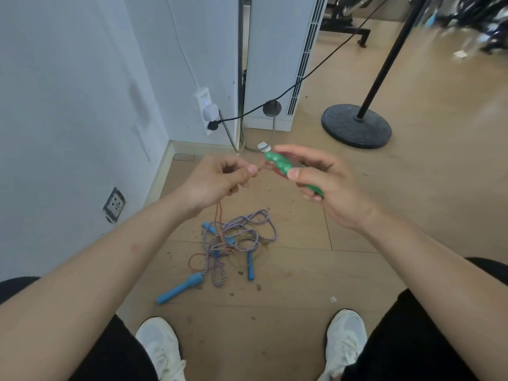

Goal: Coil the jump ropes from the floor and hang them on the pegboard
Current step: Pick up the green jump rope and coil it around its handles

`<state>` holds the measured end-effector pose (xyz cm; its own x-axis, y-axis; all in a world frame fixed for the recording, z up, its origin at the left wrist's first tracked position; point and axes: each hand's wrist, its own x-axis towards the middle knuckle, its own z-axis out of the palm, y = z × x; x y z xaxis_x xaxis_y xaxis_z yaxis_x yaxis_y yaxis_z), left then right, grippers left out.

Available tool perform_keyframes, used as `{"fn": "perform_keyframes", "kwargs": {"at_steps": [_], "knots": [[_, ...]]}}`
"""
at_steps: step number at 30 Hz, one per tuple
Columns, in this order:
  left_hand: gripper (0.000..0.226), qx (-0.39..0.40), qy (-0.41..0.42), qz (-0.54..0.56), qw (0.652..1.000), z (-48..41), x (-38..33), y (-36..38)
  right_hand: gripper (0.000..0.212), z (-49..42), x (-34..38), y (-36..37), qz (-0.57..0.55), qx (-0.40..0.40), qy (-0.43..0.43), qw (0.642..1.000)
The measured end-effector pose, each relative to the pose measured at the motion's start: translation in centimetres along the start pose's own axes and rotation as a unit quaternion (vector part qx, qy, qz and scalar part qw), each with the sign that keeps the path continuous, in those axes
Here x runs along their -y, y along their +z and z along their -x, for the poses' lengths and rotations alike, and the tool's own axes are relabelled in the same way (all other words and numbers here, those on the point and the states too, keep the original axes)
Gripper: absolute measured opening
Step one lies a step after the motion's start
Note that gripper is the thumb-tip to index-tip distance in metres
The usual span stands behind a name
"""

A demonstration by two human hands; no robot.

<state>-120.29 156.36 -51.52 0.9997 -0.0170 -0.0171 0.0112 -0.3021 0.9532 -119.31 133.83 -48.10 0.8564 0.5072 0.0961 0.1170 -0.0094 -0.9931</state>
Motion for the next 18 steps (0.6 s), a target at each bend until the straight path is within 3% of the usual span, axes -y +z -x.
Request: {"fn": "perform_keyframes", "kwargs": {"at_steps": [7,9,14,18], "knots": [[0.026,0.162,-0.017,-0.074,0.984,1.0,1.2,0.6,0.028,-1.1,0.1,-1.1,-0.148,-0.157,0.061,0.975],[0.024,0.16,-0.011,-0.062,0.985,1.2,1.5,1.3,0.023,-1.4,0.1,-1.7,-0.182,-0.194,0.076,0.961],[0.028,0.05,0.052,-0.04,0.997,1.1,1.7,2.2,0.016,-1.9,0.4,-2.7,-0.295,-0.219,0.133,0.92],[0.027,0.101,0.076,-0.12,0.985,1.1,1.4,2.2,0.012,-2.0,0.0,-2.9,-0.345,-0.217,0.155,0.9]]}}
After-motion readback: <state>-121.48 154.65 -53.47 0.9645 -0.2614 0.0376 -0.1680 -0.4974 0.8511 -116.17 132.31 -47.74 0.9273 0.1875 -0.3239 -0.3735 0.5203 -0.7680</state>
